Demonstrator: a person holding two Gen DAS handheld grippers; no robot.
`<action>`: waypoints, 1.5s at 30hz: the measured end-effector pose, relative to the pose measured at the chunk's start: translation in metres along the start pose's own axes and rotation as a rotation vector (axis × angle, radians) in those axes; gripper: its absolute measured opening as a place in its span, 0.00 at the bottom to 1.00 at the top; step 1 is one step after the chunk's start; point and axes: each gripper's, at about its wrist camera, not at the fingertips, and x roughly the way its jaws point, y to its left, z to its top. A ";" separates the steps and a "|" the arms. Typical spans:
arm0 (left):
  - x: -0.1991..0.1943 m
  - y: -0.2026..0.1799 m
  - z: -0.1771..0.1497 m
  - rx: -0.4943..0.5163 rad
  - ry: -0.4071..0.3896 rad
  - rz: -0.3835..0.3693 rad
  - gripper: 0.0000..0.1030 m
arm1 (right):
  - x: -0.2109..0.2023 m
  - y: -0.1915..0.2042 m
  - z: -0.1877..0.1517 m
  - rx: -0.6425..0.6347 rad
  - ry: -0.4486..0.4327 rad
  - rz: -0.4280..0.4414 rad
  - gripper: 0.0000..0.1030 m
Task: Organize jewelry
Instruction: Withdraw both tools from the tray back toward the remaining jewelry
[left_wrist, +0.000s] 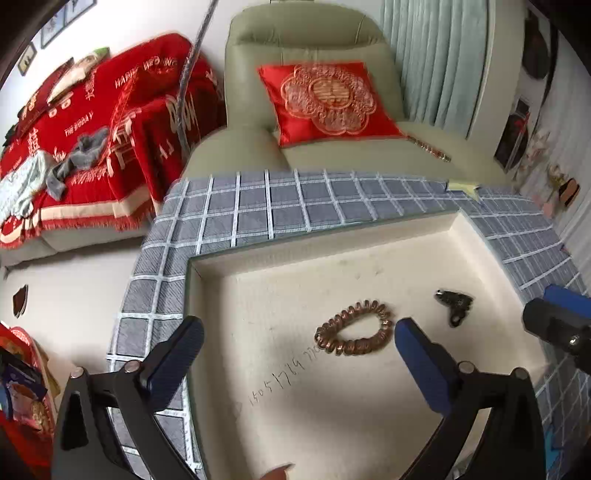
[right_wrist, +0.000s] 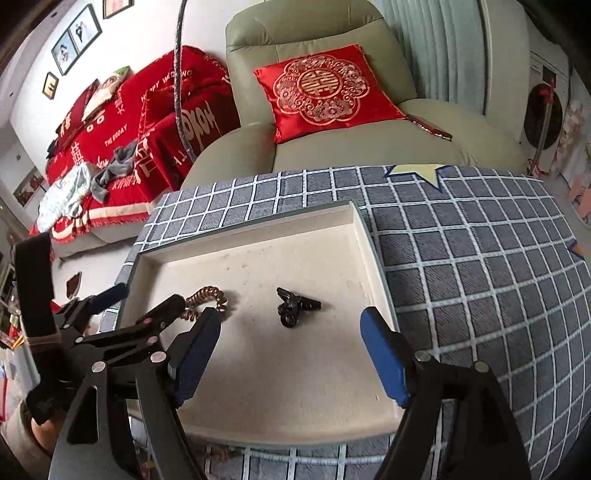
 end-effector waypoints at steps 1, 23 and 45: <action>-0.008 0.000 -0.001 0.006 -0.014 -0.002 1.00 | -0.003 -0.001 -0.002 0.006 -0.003 0.005 0.81; -0.102 0.032 -0.123 -0.016 -0.002 -0.009 1.00 | -0.093 0.004 -0.095 -0.019 -0.010 0.008 1.00; -0.071 0.046 -0.164 0.070 0.095 0.046 1.00 | -0.086 -0.055 -0.179 -0.006 0.107 -0.233 1.00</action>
